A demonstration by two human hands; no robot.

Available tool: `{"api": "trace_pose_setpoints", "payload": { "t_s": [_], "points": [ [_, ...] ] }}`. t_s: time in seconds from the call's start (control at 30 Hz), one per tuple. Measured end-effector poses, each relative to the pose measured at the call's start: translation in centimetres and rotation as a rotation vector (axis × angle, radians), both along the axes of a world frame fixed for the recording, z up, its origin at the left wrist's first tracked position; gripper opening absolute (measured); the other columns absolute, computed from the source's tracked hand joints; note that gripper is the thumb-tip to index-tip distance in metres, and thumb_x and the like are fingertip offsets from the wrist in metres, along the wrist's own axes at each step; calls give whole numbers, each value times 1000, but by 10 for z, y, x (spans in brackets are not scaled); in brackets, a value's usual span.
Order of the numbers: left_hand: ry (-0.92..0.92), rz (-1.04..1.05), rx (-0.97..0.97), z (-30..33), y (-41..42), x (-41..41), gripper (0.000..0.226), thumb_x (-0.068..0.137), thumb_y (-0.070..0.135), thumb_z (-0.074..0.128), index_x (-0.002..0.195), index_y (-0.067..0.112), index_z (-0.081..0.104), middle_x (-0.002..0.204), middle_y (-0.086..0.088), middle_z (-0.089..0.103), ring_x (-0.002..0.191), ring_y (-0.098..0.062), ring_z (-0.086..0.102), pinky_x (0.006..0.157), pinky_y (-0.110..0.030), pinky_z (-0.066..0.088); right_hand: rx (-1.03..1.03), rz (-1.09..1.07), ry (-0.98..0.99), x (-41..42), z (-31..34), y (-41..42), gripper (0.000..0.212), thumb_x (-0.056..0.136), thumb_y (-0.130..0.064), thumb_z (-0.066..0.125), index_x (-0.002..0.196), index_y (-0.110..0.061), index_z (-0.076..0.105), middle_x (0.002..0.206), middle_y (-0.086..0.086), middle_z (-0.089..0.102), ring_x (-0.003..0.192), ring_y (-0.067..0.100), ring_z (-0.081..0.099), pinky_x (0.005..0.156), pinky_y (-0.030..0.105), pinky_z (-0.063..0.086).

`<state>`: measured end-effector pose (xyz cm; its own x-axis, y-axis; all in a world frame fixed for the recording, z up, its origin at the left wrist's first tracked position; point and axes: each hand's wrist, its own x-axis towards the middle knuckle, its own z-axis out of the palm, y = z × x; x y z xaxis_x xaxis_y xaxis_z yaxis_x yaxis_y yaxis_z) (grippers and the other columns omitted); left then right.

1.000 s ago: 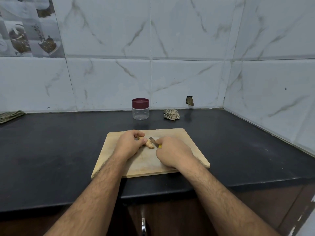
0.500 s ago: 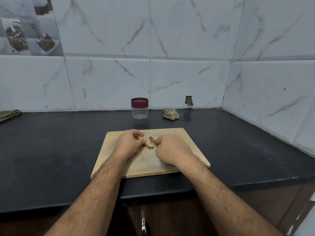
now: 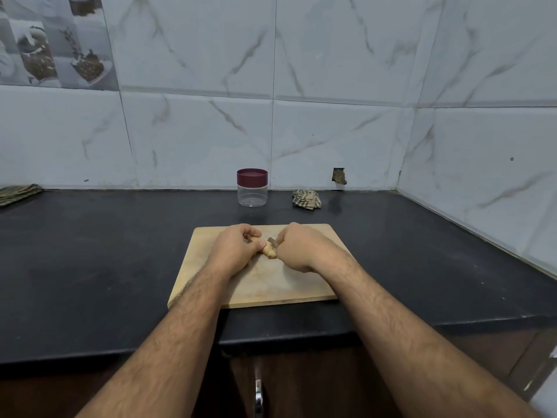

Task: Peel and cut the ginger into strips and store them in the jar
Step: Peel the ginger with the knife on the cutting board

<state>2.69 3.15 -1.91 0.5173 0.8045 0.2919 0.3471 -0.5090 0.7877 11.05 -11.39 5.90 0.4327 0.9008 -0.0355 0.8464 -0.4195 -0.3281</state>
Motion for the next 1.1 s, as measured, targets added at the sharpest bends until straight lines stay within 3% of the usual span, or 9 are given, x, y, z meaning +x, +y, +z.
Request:
{"api": "trace_pose_setpoints", "payload": {
  "t_s": [0.17,0.27,0.43,0.67,1.1],
  "points": [
    [16,12,22,1,-1,0,15,85,28,75,99,27,69,91,4,70,68,-13,60,74,-35,56,-97,25,25,8,11,3,31,89,-4,48,112,-2,68,81,14,61,57,25,50,44,25,37],
    [24,14,28,1,-1,0,16,85,28,74,100,26,69,90,5,69,71,-14,60,76,-36,55,-102,5,82,10,16,4,34,87,-6,45,109,-3,71,68,13,59,44,20,42,41,21,32],
    [53,11,34,3,-2,-1,14,86,28,73,98,25,68,83,4,69,74,-15,61,76,-35,53,-132,32,80,11,27,9,30,91,-12,49,109,-1,70,65,8,57,43,17,40,43,21,33],
    [77,32,58,6,-6,-1,15,87,29,72,101,24,68,89,4,70,83,-15,64,78,-34,53,-162,36,95,13,28,2,30,94,-15,50,114,-3,68,64,6,54,42,15,38,41,19,31],
    [59,34,63,3,-3,0,14,86,30,74,98,26,68,82,4,69,75,-15,61,73,-31,50,-113,23,213,16,25,-5,33,91,-9,49,118,-2,67,59,5,52,38,14,35,42,17,28]
  ]
}}
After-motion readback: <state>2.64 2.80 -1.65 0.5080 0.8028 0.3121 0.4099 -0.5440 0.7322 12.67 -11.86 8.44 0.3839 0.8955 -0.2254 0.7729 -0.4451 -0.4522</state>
